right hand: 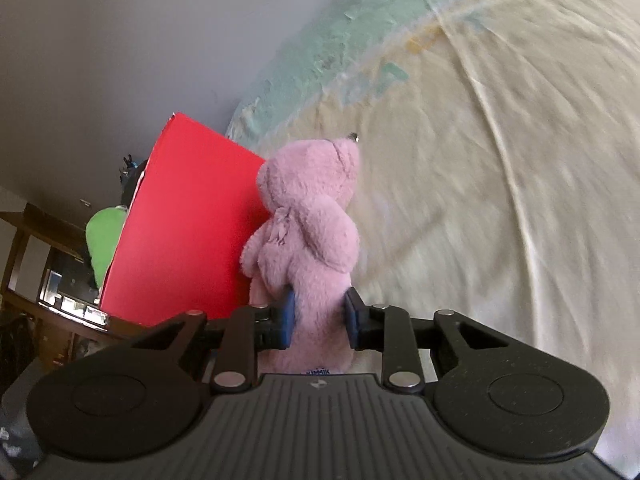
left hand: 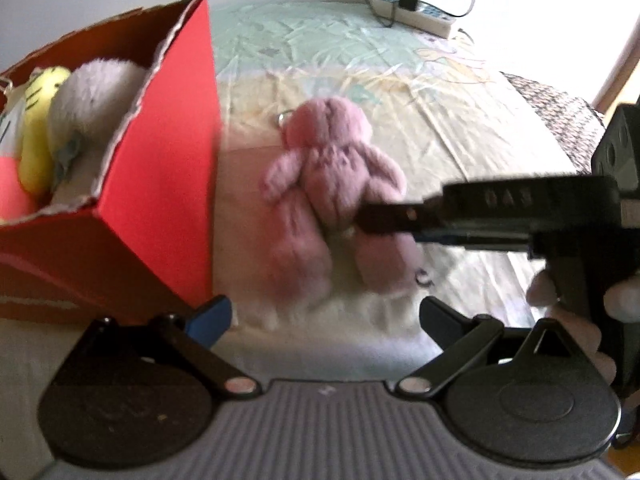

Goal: Organize objects
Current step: 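Close the right gripper on the pink teddy bear's body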

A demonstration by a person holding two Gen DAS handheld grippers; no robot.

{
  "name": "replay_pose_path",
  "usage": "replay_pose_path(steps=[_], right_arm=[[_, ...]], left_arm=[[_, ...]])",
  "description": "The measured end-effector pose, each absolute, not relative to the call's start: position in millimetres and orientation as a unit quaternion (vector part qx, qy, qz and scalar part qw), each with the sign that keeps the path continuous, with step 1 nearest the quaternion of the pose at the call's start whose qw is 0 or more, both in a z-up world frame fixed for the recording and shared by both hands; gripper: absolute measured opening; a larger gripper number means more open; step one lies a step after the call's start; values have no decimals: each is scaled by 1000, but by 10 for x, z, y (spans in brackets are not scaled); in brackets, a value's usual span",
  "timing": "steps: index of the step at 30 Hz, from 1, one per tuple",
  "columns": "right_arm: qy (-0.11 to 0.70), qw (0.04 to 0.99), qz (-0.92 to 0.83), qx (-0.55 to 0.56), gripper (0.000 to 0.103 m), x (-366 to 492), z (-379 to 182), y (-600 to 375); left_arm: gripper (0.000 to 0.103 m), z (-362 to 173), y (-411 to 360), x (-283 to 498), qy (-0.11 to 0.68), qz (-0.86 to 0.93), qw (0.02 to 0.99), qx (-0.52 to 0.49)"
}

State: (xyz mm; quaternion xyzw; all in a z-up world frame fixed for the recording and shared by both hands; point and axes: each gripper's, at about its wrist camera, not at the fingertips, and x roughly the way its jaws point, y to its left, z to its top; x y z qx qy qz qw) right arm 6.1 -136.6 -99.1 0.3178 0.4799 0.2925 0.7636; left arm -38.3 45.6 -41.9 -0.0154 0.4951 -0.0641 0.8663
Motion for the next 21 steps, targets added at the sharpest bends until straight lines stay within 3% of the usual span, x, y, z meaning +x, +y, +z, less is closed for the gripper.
replay_pose_path(steps=[9, 12, 14, 21], right_arm=[[496, 761, 273, 317, 28, -337, -945, -1686], [488, 766, 258, 329, 33, -332, -936, -1810], [479, 764, 249, 352, 40, -281, -949, -1887], [466, 763, 266, 361, 41, -9, -1033, -1796]], left_arm=[[99, -335, 217, -478, 482, -125, 867, 14], [101, -355, 103, -429, 481, -153, 863, 17], [101, -397, 54, -373, 486, -167, 858, 11], [101, -520, 120, -160, 504, -166, 846, -51]])
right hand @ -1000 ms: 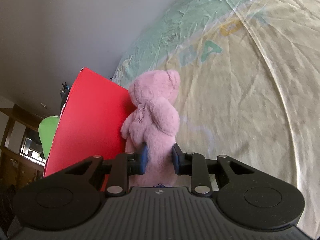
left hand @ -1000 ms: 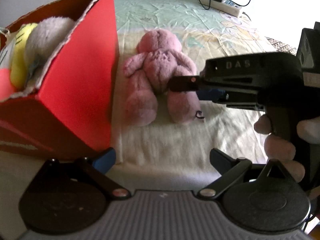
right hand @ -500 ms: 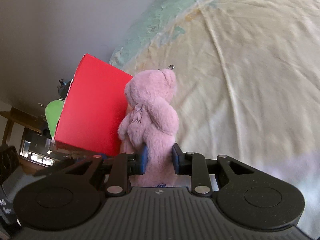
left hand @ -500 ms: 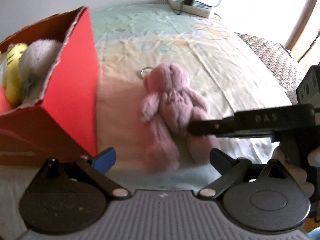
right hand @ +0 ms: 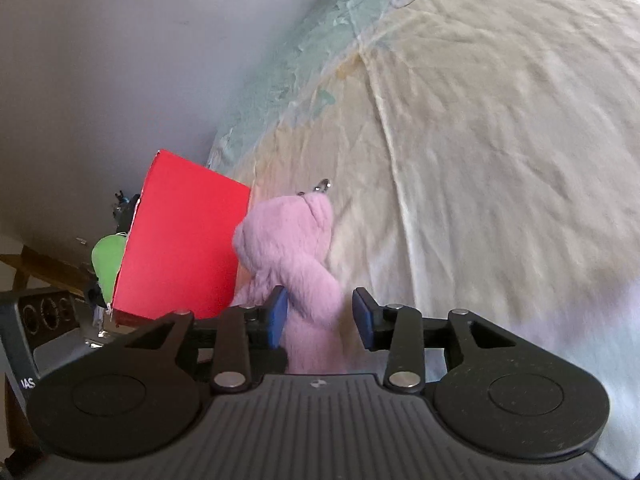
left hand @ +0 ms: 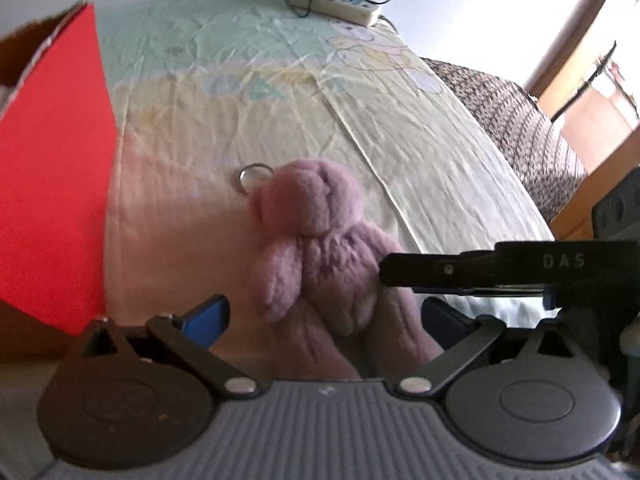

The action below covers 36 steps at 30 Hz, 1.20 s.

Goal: Organize objects
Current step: 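Close the right gripper on the pink teddy bear's body, then lift the pink teddy bear off the sheet with the right gripper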

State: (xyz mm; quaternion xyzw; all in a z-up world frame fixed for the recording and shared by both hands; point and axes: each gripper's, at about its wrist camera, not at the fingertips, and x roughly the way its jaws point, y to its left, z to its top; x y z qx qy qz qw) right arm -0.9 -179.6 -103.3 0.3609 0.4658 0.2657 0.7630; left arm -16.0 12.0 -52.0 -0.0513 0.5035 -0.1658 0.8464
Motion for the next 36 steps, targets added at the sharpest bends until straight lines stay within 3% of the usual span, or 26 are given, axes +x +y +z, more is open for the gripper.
replay_pose_path(steps=[7, 12, 14, 24, 36], right_arm=[[473, 729, 303, 391, 45, 100, -1087, -1674], [482, 712, 320, 398, 40, 108, -1096, -1670], [481, 713, 324, 395, 33, 55, -1062, -1714], [470, 717, 340, 387, 33, -181, -898, -1782], [407, 749, 363, 377, 33, -346, -409, -1624]], left_arm=[[101, -670, 109, -27, 519, -143, 838, -87], [100, -679, 99, -16, 517, -135, 841, -80], [99, -671, 109, -19, 519, -134, 840, -87], [96, -501, 21, -187, 508, -158, 844, -65], [96, -54, 28, -460, 442, -166, 881, -26]])
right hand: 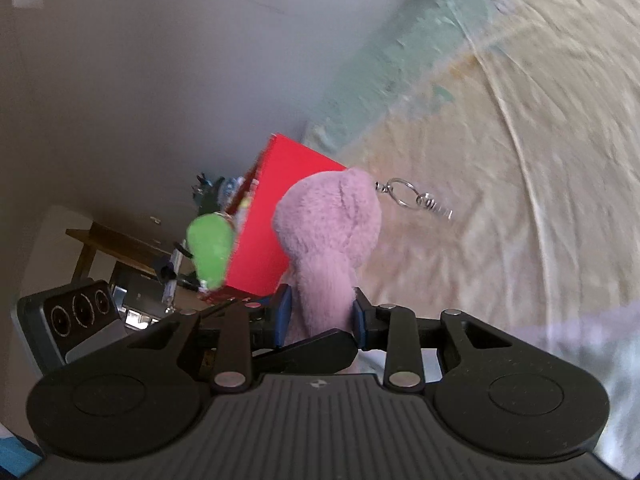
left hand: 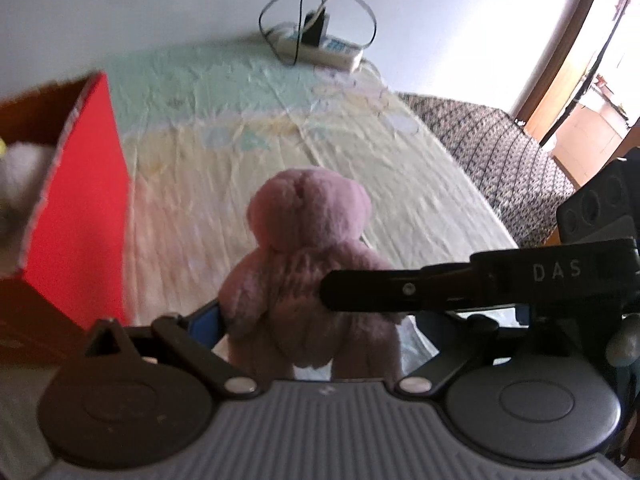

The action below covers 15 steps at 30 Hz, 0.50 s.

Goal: Organize objects
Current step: 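Lift the pink teddy bear off the sheet with the right gripper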

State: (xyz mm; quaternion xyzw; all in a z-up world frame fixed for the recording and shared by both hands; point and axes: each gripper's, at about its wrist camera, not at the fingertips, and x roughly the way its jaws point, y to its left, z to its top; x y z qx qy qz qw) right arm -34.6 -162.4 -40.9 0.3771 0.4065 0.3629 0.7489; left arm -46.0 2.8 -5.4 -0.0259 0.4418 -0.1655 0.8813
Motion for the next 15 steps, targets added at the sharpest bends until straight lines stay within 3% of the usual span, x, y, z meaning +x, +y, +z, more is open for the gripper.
replay_pose_path(steps=[15], right_arm=[[299, 799, 369, 368, 34, -329, 270, -728]], left_arm=[[96, 782, 819, -644, 319, -201, 926, 1]])
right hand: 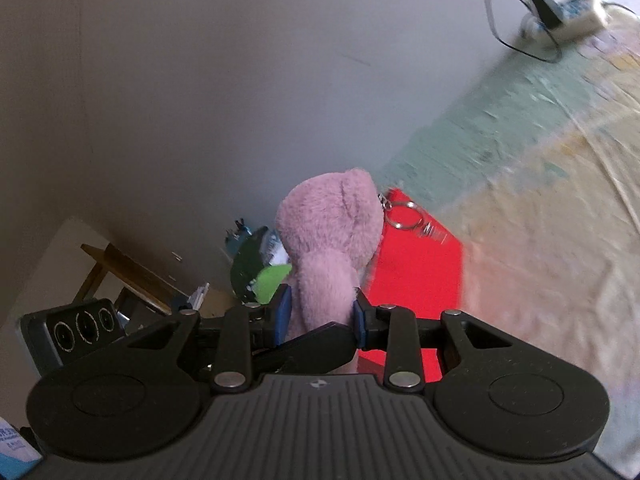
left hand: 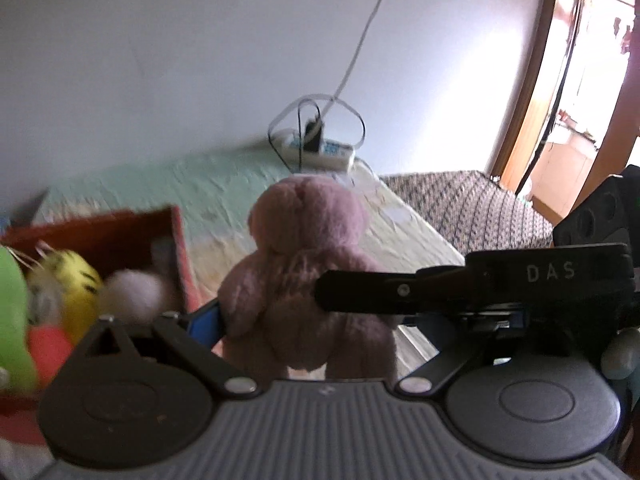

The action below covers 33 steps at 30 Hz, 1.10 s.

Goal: Organize objects
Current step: 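Lift the pink teddy bear off the sheet with the right gripper, then carry the pink teddy bear with the right gripper into the red box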

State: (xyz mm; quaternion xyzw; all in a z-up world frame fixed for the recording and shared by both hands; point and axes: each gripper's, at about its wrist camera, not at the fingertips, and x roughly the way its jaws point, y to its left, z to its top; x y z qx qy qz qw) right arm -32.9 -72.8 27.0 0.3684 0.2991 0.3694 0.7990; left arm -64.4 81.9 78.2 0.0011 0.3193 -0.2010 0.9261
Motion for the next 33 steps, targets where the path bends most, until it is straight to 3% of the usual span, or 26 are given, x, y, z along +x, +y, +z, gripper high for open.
replay_pose_path(steps=[10, 25, 33], right_arm=[[276, 821, 372, 334, 34, -148, 419, 13], [313, 831, 373, 270, 33, 199, 197, 753], [313, 836, 365, 265, 33, 246, 54, 765]], left_arm=[[96, 1007, 1611, -650, 270, -199, 942, -13], [96, 696, 2453, -357, 292, -161, 941, -50], [95, 452, 2415, -293, 299, -136, 944, 19]])
